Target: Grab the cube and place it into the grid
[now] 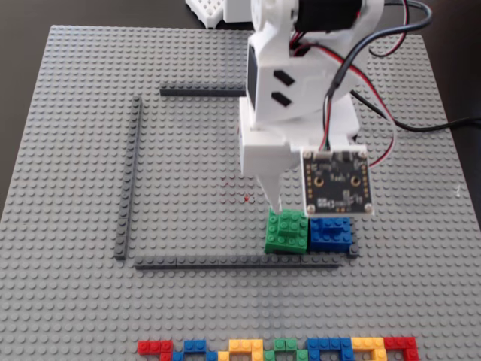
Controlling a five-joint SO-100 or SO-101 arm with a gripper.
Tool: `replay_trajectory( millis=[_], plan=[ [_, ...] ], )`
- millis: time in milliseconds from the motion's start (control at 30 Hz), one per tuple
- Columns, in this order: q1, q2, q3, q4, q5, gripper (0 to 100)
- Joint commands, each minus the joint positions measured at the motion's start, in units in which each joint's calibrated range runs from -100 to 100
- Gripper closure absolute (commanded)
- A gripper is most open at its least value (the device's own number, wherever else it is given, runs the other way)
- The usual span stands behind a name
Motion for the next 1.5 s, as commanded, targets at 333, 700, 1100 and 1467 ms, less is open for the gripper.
replay_trajectory(
  millis=[333,700,1100,1467],
  plan=[
    [-0.49,-17.62,-8.98,5.1,0.1,88],
    [-1.52,-36.11,1.17,5.15,0.0,100],
    [-0.79,-62.85,25.54,-0.52,0.78,100],
    [0.54,-89.07,57.9,-5.01,1.03,100]
  ],
)
